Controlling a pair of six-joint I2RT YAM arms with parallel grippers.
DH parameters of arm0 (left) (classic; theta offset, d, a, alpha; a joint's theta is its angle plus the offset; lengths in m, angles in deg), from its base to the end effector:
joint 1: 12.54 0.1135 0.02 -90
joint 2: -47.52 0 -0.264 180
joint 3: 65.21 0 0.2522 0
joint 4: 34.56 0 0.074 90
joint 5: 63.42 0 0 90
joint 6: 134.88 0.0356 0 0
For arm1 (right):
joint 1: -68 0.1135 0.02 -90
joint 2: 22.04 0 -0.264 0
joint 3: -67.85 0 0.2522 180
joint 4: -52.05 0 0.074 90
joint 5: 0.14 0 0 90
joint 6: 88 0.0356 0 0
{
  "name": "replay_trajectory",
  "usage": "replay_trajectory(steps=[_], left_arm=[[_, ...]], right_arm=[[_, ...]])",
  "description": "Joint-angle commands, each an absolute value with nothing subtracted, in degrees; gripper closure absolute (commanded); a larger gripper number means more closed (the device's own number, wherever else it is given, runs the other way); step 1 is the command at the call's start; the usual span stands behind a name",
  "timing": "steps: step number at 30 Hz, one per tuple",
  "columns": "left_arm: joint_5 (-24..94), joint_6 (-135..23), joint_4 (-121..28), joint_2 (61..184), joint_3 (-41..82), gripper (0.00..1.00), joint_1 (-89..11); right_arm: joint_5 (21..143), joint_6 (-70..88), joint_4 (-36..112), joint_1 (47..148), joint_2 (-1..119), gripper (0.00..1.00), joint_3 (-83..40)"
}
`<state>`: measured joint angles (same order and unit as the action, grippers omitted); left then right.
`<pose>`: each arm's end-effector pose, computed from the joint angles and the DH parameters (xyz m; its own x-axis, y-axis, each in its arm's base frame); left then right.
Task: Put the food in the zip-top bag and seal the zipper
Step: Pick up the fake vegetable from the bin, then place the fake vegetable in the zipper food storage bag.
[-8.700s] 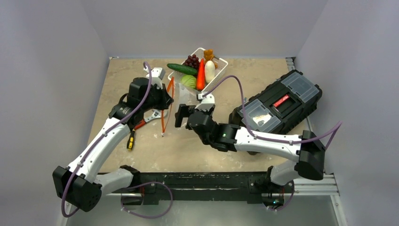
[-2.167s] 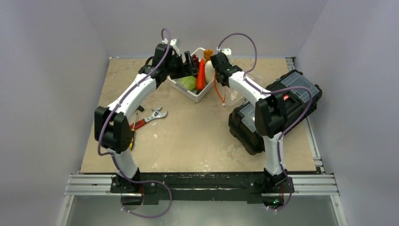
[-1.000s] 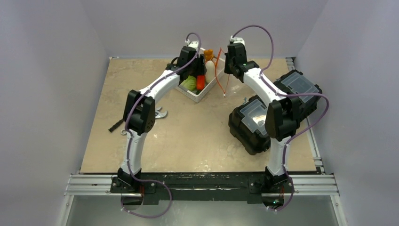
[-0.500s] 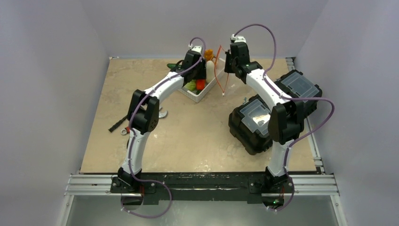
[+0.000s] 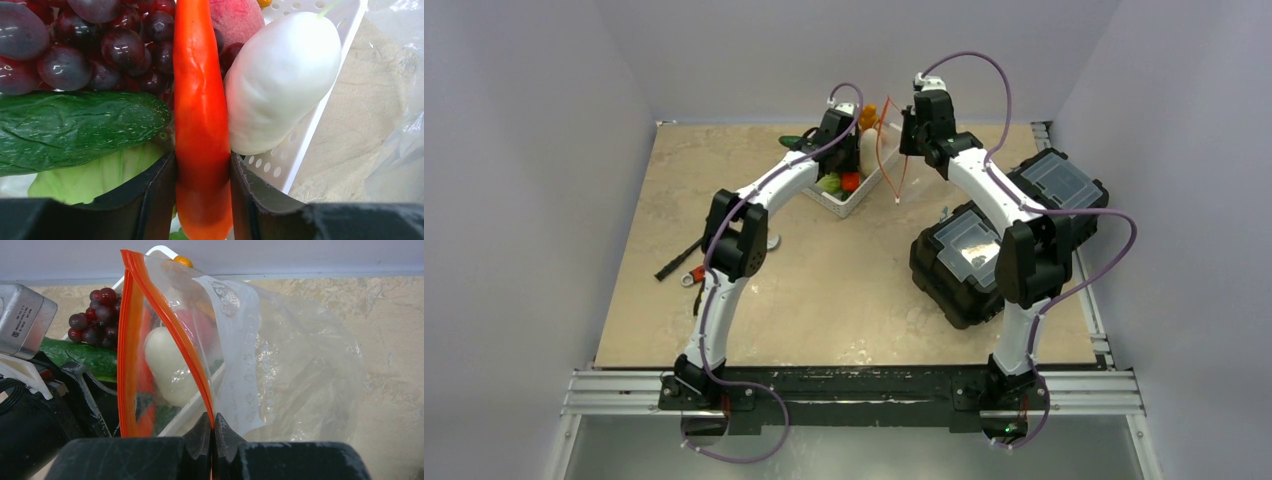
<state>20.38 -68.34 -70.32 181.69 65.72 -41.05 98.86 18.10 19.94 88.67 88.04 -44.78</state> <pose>0.4770 -0.2547 0.2198 -0.6668 -0.0882 -0.7400 0.1475 0.9577 -0.2470 0.4301 0.1563 0.3188 -0.5049 0.1023 -0.8571 -0.0846 0.9823 0.1671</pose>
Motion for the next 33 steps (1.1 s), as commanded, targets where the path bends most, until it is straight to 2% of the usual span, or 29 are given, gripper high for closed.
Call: replay_trajectory(steps=[1,4,10,14,22,26,33], left_arm=[[22.4,-68.9,-70.0,181.4,68.0,0.72,-40.9],[21.8,-68.3,-69.8,179.0,67.1,0.91,-40.9],[22.1,-67.3,-59.4,164.8,54.7,0.99,-39.9],[23.5,-67.4,-50.7,154.6,45.7,1.0,-39.2],[30.0,-77.1,-15.1,138.7,23.3,1.0,-38.8],[31.4,-80.4,-3.8,138.0,20.4,1.0,-39.4],[29.8,-81.1,7.1,143.6,19.9,1.0,-40.9]], right_arm=[[97.4,18.6,22.5,88.6,84.2,1.0,-44.0],[97.4,18.6,22.6,88.5,84.1,1.0,-43.8],[94.9,20.1,22.1,88.6,84.3,1.0,-44.3],[91.9,21.1,21.3,88.6,84.7,1.0,-44.9],[88.1,22.5,21.5,88.7,83.8,1.0,-44.3],[86.3,23.1,21.9,88.6,83.5,1.0,-43.9],[82.0,25.3,23.4,88.7,82.2,1.0,-42.9]])
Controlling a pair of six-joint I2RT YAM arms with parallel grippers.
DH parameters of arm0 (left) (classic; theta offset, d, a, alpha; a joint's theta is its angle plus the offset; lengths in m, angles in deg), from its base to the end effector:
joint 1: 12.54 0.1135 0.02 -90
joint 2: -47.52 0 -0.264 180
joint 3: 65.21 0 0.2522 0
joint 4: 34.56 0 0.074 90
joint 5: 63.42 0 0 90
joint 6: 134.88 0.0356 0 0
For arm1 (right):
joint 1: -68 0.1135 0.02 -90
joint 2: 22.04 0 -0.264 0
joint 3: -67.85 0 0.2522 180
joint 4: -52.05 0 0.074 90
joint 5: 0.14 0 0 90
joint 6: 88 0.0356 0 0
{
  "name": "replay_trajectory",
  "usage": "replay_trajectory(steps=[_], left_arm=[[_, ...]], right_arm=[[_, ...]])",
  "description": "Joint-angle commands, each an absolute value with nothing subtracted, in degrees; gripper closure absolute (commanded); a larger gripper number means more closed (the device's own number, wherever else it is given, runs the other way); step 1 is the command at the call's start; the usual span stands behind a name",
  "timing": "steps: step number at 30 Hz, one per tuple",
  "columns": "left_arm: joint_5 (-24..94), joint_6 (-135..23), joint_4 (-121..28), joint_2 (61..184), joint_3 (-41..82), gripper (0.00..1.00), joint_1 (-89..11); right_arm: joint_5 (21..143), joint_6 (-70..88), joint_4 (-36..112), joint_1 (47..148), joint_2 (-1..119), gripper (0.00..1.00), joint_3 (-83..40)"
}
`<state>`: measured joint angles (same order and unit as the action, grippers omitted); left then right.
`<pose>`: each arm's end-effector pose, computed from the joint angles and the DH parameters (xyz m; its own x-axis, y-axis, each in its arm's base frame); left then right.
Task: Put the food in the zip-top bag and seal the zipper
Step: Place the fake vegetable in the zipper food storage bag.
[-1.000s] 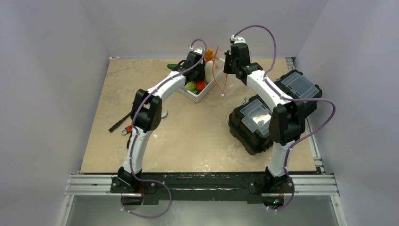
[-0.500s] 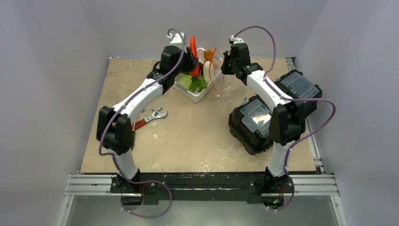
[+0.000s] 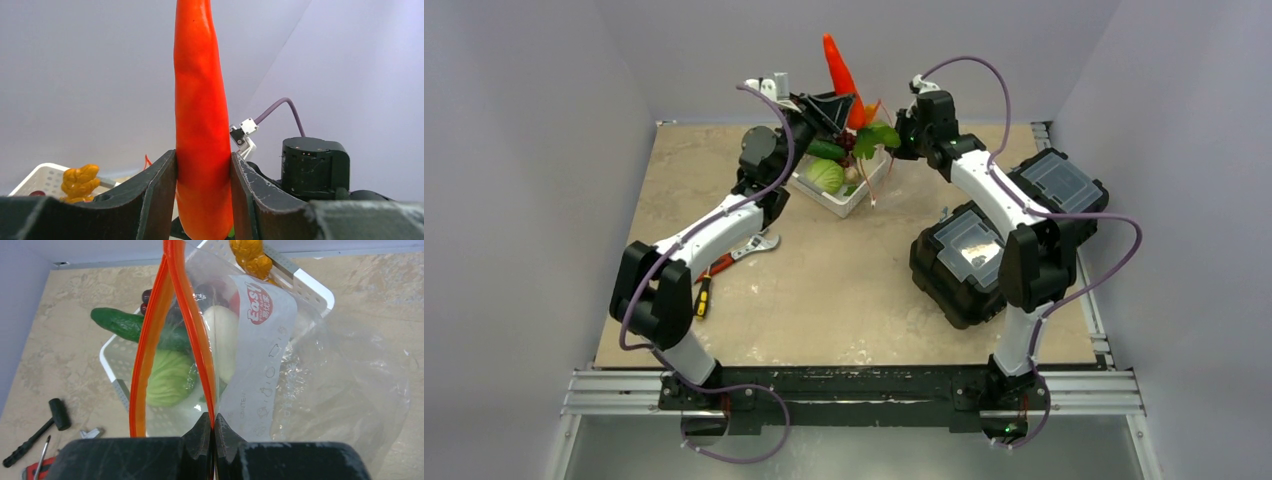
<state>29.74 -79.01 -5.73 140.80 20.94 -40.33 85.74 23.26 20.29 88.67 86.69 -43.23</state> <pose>0.3416 -0.1822 0.3863 -0.0159 -0.6249 -0.7805 0.6064 0.6147 -0.5044 0.4221 0.1620 0.3201 -0.5771 0.1688 -0.7991 -0.2161 0.9120 0.3488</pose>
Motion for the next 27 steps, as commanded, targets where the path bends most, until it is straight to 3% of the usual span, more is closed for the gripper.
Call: replay_trajectory(steps=[1,11,27], left_arm=[[28.8,-81.2,8.0,144.2,19.6,1.0,-40.9],[27.5,-80.7,11.8,148.9,16.8,1.0,-40.9],[29.7,-79.9,-5.7,148.3,14.5,1.0,-43.3]], right_arm=[[81.3,25.9,23.9,88.6,81.9,1.0,-42.6],[77.8,28.9,25.5,88.6,80.5,1.0,-41.3],[74.8,32.0,30.3,88.6,78.0,1.0,-37.8]])
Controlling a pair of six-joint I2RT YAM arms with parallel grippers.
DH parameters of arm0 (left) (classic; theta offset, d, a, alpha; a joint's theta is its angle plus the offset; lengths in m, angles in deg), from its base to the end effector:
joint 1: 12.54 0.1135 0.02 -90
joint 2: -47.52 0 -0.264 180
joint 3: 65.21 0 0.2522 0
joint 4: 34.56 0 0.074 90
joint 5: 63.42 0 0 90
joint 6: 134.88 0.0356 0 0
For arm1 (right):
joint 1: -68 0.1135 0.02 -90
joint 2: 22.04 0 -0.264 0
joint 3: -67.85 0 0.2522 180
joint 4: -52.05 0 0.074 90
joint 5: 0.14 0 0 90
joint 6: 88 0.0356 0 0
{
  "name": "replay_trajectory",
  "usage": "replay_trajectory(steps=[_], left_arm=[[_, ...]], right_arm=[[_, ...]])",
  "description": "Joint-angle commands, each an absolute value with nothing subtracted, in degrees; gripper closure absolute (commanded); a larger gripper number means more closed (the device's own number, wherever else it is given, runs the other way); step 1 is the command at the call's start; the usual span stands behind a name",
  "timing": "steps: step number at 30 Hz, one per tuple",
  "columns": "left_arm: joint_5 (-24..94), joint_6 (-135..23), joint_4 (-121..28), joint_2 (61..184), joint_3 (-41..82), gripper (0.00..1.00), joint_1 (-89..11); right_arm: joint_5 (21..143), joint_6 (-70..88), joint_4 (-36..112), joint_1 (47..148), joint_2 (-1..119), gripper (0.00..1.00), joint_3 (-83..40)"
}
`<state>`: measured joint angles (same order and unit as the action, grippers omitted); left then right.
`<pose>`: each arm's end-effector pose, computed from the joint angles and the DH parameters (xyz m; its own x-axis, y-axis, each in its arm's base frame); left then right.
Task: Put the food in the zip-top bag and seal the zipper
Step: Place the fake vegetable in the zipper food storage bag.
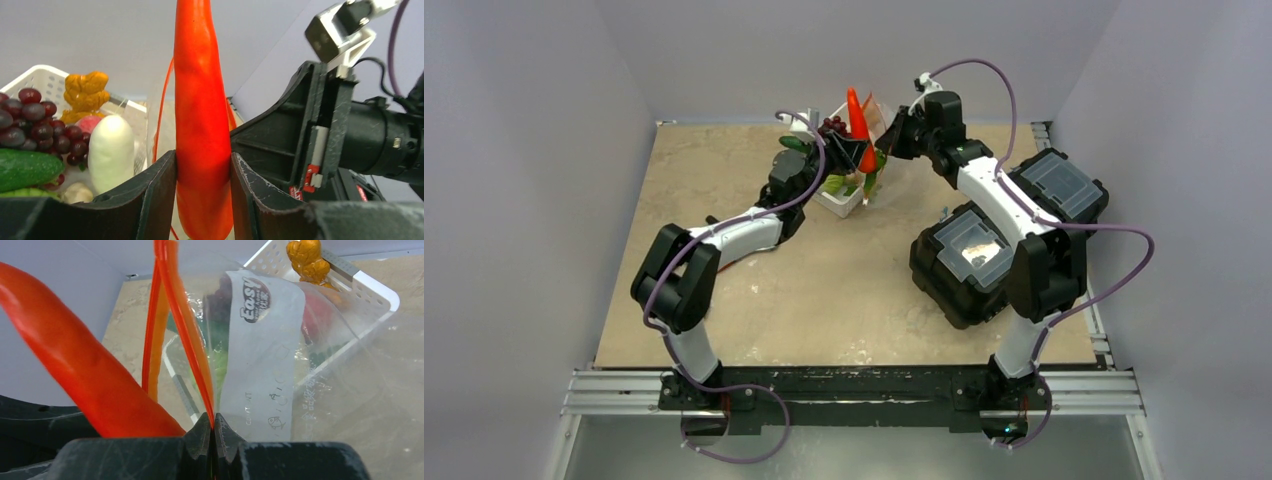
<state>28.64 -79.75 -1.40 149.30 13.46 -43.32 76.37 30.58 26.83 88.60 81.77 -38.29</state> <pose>0.3548 -0.2128 0.2921 -0.1868 -0.5538 -0.8114 0.5303 0.6385 -0.5578 0.4043 0.1609 0.3379 -0.5796 0.2791 -0.7656 -0.3029 0.7984 0.5204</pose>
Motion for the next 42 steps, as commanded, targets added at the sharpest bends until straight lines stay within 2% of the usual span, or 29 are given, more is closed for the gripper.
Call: replay_trajectory(steps=[1,6,11,23,38,40,42], left_arm=[[30.1,-80.1,-8.0,148.1,15.0,1.0,-43.3],[31.8,-78.7,-19.6,146.7,18.0,1.0,-43.5],[29.8,-79.9,-22.2,146.7,18.2,1.0,-43.5],[36.6,-91.0,-47.4,152.1,33.6,1.0,-41.5],[39.2,-93.8,-51.8,151.9,34.1,1.0,-41.1],[38.7,-93.9,-53.6,152.5,35.9,0.96,-41.1],[37.8,-94.6,-53.8,152.7,36.4,0.89,-41.1]], right_arm=[[74.7,32.0,30.4,88.6,78.0,1.0,-37.7],[74.0,31.9,31.6,88.6,78.1,1.0,-37.0],[71.1,32.6,33.2,88.6,78.8,1.0,-36.6],[71.5,32.4,34.8,88.8,79.0,1.0,-35.6],[70.8,33.3,35.3,88.8,79.3,1.0,-35.5],[70.7,33.3,34.7,88.8,79.5,1.0,-36.0],[70.7,33.6,34.1,88.8,79.7,1.0,-36.4]])
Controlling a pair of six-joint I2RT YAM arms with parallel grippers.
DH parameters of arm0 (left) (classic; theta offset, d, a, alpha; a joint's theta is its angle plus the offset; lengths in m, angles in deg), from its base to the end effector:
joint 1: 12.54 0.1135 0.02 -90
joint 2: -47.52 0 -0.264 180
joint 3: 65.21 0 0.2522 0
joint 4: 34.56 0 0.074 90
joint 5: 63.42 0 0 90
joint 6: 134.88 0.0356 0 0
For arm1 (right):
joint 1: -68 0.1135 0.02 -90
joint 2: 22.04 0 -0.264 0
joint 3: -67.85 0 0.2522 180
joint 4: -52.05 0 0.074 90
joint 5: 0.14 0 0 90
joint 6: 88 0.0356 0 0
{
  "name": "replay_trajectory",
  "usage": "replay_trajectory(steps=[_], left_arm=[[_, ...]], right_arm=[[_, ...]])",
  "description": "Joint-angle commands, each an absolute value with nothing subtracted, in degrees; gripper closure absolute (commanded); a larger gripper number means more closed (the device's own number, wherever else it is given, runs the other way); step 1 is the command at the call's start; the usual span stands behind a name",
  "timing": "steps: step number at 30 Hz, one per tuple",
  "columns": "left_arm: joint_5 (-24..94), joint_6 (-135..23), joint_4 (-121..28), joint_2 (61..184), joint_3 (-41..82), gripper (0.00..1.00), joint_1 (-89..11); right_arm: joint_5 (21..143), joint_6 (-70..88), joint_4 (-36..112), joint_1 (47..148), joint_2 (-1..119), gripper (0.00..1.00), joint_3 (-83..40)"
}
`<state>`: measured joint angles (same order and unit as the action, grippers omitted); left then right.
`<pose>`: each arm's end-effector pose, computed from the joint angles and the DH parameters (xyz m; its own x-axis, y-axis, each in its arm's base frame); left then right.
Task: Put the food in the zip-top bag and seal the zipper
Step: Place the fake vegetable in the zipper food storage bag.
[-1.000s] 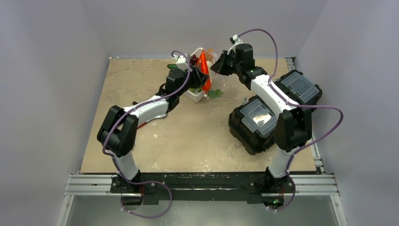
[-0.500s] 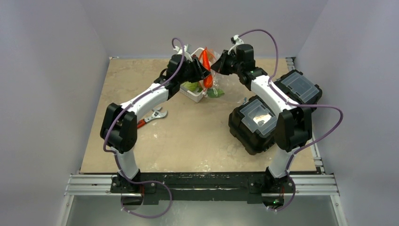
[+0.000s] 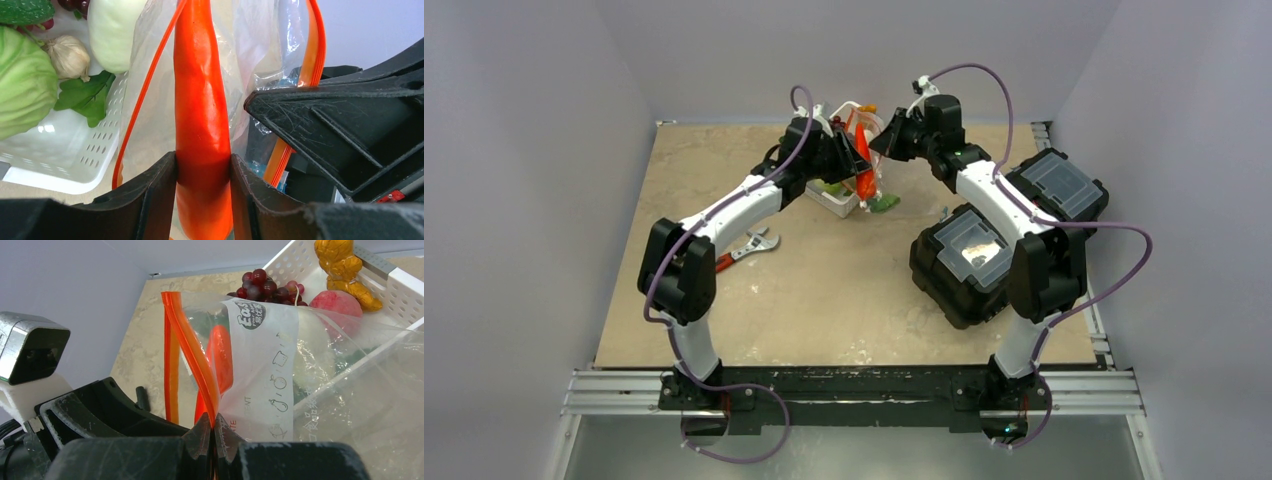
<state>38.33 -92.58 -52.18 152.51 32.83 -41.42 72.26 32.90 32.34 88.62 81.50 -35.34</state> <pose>0.3797 -0.2177 0.2927 -0.7147 -0.4328 -0.5494 0.1581 0.6653 -0.7296 0.4037 0.1634 0.3316 -0.5844 0.3031 -0.7527 -0.3513 0.7417 0.5714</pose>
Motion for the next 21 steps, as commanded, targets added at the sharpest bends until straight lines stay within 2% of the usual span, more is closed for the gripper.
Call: replay_trajectory(steps=[1,4,7,9,11,13,17,21], left_arm=[[37.3,-94.9,-54.5,152.6,36.6,0.82,-41.1],[36.5,-94.4,-56.3,151.5,37.0,0.56,-41.1],[37.2,-92.2,-57.9,147.6,36.2,0.16,-41.1],[38.9,-90.2,-62.9,145.7,39.4,0.04,-41.2],[41.0,-88.6,-69.4,145.1,44.6,0.02,-41.2],[40.2,-88.0,-73.9,143.5,46.2,0.06,-41.2],[35.9,-85.2,-74.6,137.5,40.4,0.15,-41.1],[34.0,-84.9,-72.8,133.6,33.7,0.18,-39.8]], right_arm=[[70.4,33.9,33.8,88.8,79.9,1.0,-36.6],[68.0,35.1,32.4,88.8,80.7,1.0,-38.2],[68.5,34.7,27.8,88.7,81.9,1.0,-41.3],[69.1,34.4,25.6,88.7,82.2,1.0,-42.8],[69.2,33.9,23.0,88.7,82.9,1.0,-44.7],[69.9,33.9,21.7,88.7,83.2,1.0,-45.5],[70.4,32.8,17.3,88.7,84.7,1.0,-49.0],[70.9,32.2,16.6,88.6,84.3,1.0,-49.5]])
